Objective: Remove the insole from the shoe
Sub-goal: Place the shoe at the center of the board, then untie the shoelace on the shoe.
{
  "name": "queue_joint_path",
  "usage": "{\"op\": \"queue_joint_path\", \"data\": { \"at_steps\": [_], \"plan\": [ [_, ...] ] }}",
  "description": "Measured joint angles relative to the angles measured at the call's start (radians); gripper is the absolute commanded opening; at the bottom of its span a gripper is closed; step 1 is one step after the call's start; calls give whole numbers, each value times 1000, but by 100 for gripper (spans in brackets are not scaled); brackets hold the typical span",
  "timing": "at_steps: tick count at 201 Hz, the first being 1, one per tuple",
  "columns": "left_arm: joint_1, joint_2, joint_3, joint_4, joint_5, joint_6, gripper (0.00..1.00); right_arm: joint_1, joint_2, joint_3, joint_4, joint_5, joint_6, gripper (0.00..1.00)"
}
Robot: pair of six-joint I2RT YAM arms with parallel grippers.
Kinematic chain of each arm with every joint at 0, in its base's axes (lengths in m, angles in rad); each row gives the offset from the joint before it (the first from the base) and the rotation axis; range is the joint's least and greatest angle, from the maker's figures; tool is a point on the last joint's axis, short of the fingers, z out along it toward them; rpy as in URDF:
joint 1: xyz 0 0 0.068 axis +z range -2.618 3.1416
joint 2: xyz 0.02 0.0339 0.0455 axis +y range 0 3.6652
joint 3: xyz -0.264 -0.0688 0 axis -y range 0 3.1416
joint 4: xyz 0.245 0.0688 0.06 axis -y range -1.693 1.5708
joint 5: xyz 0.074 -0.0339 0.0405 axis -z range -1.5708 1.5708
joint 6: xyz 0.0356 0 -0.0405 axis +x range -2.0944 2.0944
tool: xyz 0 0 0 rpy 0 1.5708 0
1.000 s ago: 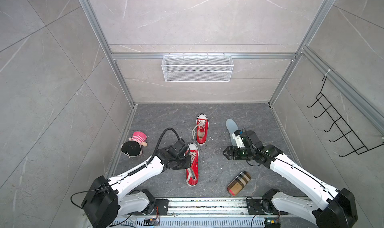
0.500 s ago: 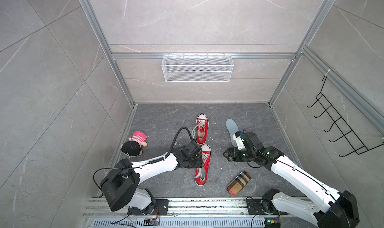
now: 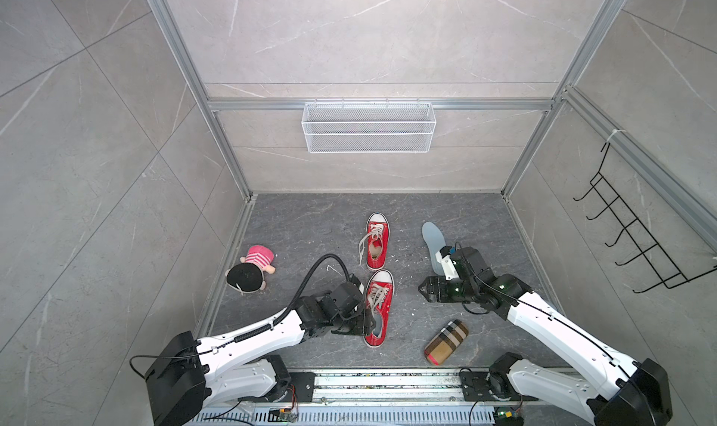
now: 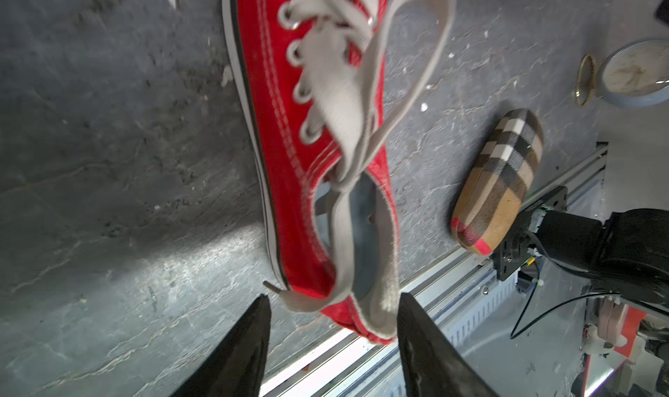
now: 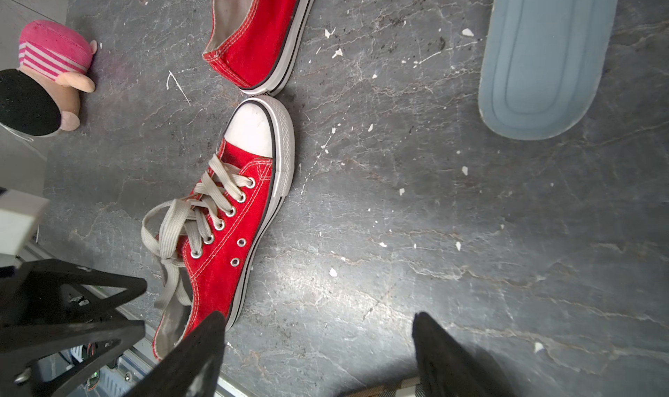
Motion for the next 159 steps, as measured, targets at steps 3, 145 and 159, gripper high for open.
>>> {"op": "queue_joint_path", "data": {
  "at_steps": [3,145,159],
  "plan": [
    [0,0,-5,1,4,-2,53,0,0,0,0,0,0,82],
    [0,62,-18,93,53,-29,9,2,0,-11,0,0,0,82],
    [0,58,3,67,53,-25,7,2,5,-11,0,-6,0,82]
  ]
}}
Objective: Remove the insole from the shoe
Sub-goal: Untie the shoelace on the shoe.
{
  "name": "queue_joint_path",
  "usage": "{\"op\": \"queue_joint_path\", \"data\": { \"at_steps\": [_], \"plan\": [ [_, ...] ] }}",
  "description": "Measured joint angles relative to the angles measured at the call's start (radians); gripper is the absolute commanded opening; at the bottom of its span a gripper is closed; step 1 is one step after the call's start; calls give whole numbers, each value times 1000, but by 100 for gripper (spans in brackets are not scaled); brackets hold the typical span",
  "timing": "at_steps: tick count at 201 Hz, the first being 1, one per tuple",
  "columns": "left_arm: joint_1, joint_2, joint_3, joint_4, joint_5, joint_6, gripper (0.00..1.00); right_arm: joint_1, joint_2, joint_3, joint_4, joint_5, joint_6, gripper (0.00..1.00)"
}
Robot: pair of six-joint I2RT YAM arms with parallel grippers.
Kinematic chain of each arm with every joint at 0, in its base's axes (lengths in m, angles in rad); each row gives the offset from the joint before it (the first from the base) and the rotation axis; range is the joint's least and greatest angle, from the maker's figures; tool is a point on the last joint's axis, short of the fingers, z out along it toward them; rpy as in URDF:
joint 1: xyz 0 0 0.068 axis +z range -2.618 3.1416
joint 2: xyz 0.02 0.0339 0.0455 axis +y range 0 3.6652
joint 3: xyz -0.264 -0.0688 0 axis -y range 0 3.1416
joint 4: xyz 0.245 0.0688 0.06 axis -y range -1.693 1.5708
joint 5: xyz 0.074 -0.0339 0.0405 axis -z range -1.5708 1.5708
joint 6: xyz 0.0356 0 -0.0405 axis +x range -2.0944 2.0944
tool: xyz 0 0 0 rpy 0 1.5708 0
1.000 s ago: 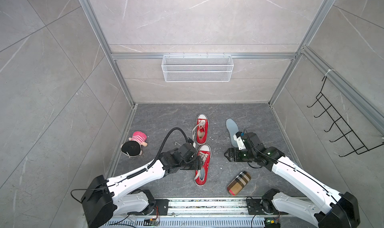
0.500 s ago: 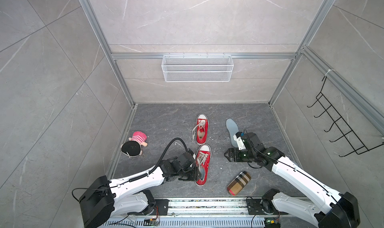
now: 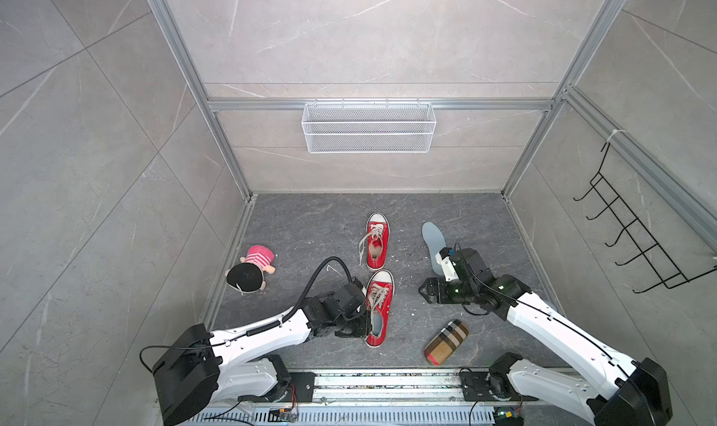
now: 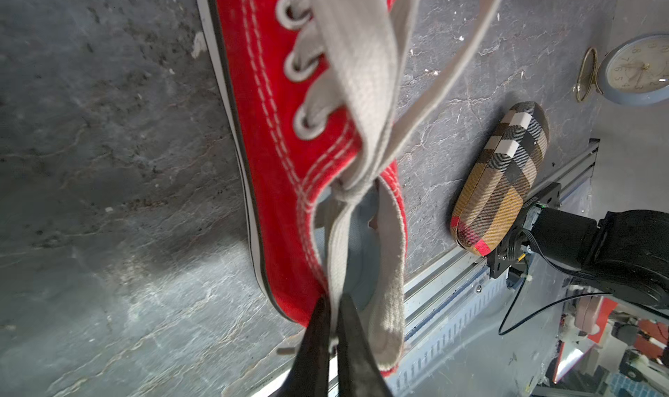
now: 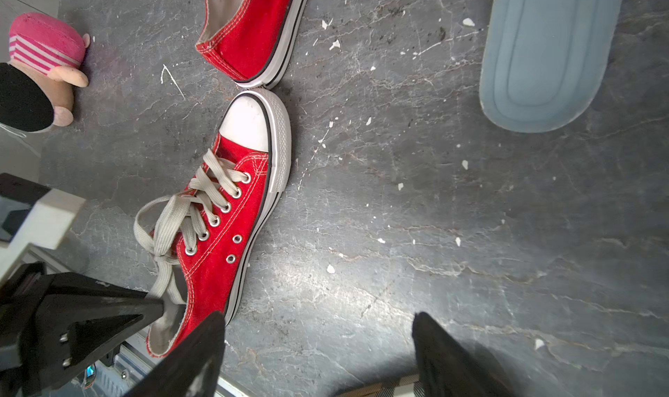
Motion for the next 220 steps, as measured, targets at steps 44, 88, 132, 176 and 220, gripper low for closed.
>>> {"op": "queue_joint_path", "data": {
  "at_steps": [44,88,132,176,220],
  "plan": [
    [0,-8,64,-55,-1,17,3,30,19,-3,8,-52,-3,82],
    [0,-2,79,-71,0,30,8,166,56,-60,84,-111,45,82],
    [0,21,79,-60,2,32,15,322,139,-83,174,-119,134,83],
    [0,25,79,-44,3,35,8,431,223,-82,253,-93,203,83],
    [0,24,79,-37,-2,47,0,475,300,-75,279,-45,245,82]
  ]
}}
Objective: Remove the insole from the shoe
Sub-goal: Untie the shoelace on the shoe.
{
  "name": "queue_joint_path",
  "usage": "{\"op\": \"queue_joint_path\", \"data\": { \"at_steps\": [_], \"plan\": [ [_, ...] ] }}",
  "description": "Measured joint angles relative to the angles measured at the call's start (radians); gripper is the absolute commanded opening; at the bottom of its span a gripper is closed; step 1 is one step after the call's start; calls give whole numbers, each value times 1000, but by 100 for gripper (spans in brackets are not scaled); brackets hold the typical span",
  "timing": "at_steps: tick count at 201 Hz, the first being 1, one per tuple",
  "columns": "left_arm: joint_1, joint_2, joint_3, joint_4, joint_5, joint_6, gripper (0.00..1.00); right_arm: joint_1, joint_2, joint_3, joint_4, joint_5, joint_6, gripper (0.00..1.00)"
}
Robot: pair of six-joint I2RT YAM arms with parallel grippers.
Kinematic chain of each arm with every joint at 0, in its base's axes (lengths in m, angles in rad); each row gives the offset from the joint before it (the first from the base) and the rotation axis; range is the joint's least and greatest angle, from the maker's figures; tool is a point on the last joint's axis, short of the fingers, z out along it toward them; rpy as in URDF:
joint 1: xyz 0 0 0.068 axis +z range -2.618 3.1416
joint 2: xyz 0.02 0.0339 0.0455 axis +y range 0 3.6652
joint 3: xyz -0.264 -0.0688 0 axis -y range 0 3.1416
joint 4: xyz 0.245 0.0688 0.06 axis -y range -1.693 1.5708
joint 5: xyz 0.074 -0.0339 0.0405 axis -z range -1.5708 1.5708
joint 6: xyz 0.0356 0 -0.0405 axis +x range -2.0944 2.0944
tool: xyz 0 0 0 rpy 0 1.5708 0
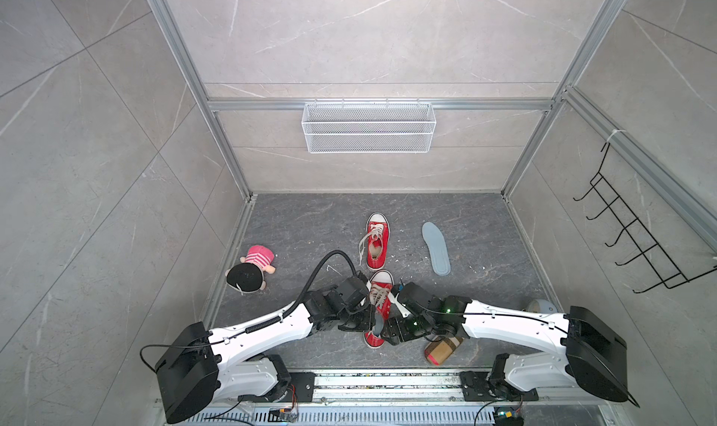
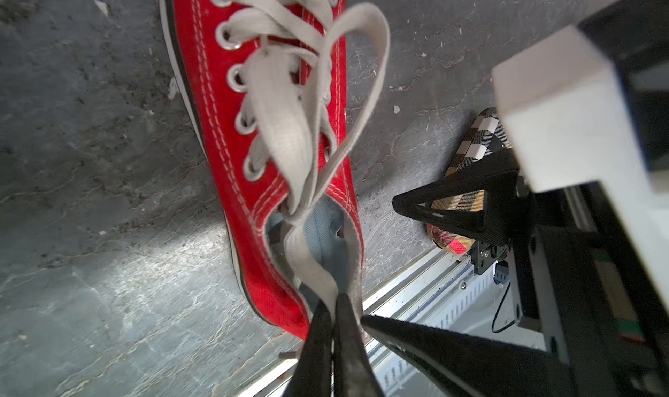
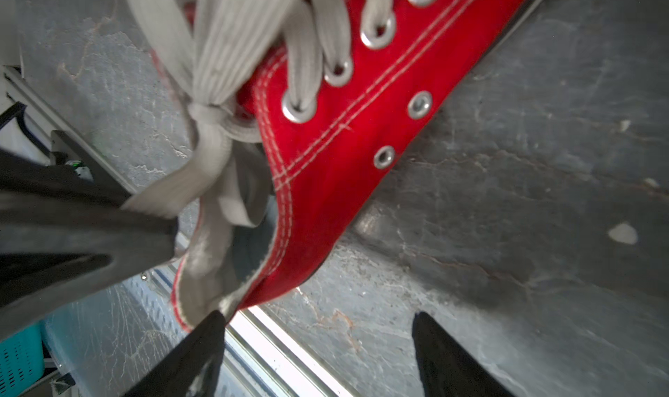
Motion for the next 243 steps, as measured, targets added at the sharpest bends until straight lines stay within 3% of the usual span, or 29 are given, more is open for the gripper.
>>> {"op": "queue_joint_path", "data": {
  "at_steps": [40,98,142,181,213,243],
  "plan": [
    [0,-28,56,-57,-39,73,0,13,51,18,23,33,26,80],
    [2,18,463,-119,-154,332,0,13,56,19,-9,118,44,79],
    [26,74,616,-123,-222,493,0,13,34,-8,-16,162,48,79],
    [48,98,636,-117,-225,558,0,13,-42,-27,-14,164,-23,82],
    [48,86,539,-81,-209,551,0,5,-186,-25,-12,160,-138,82],
    [48,49,443,-74,-221,529,0,-68,-212,-10,8,108,-189,72]
  ]
}}
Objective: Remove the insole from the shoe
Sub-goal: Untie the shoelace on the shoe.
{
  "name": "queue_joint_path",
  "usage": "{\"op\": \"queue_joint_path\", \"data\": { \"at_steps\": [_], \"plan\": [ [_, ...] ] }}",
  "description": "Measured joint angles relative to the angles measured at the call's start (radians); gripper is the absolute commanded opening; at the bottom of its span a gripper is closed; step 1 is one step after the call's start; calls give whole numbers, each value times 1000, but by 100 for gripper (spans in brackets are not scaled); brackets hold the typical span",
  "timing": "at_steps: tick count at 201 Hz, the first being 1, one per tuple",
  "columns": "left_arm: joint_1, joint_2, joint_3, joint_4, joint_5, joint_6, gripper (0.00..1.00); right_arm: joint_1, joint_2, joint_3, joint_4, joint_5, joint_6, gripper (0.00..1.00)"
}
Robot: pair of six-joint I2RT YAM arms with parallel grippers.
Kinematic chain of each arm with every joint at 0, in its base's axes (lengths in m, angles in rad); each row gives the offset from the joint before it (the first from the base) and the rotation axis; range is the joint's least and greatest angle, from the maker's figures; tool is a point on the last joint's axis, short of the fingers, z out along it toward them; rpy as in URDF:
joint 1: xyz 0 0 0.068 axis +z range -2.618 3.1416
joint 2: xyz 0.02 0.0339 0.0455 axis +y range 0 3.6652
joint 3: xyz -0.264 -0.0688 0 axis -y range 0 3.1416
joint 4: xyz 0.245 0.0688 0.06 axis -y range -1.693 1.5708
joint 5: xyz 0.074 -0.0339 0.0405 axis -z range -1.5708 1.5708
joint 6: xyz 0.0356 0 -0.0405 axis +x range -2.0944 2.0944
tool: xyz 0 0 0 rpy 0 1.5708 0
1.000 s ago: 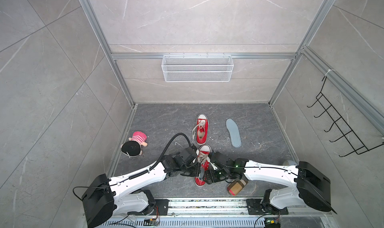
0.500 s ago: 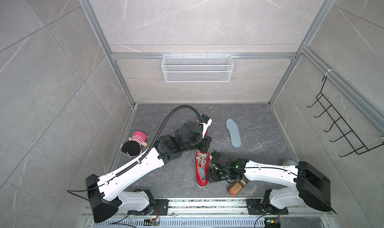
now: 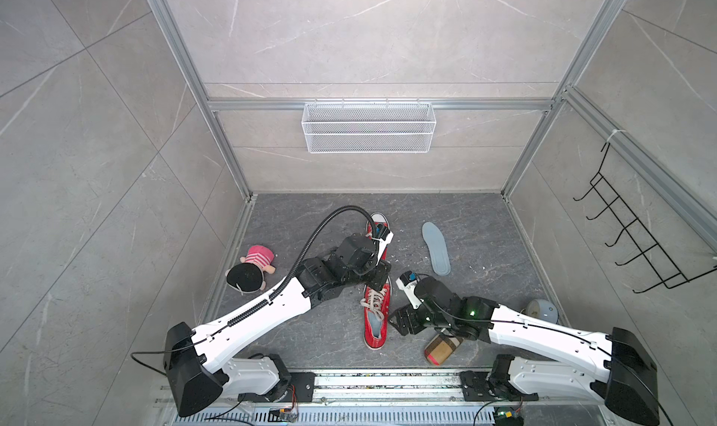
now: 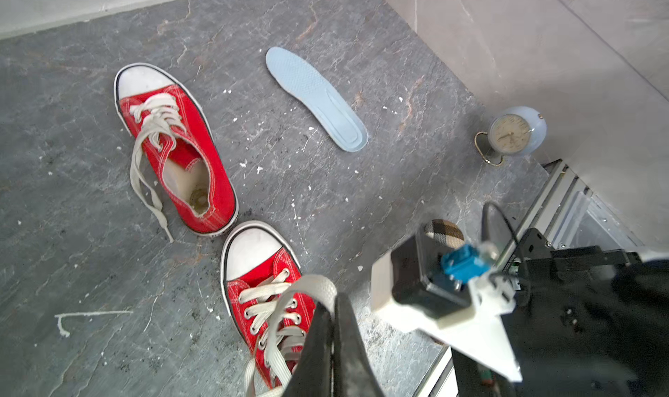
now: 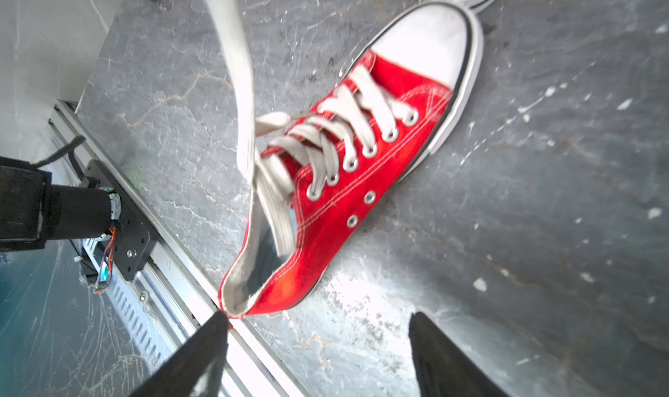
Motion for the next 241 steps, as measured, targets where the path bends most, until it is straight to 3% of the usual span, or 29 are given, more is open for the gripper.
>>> {"op": "queue_joint_path", "data": {
  "at_steps": [65,84,108,125,190,241],
  "plan": [
    [0,-76,-10,5,-53,-15,0,-26,240,76,116,-149,-14,63],
    [0,-76,-10,4,-59,-15,0,-24,263,77,146,-170,-8,46],
    [0,-76,-10,3,-76,-15,0,-19,280,78,146,-180,9,14],
    [0,-76,-10,0,-91,-14,0,-18,262,85,130,-180,7,0],
    [0,-132,-98,-17,-156,-15,0,-82,135,157,98,-176,114,3],
    [0,-215,-237,-5,-172,-42,0,-194,130,106,78,-68,253,52]
  ]
}}
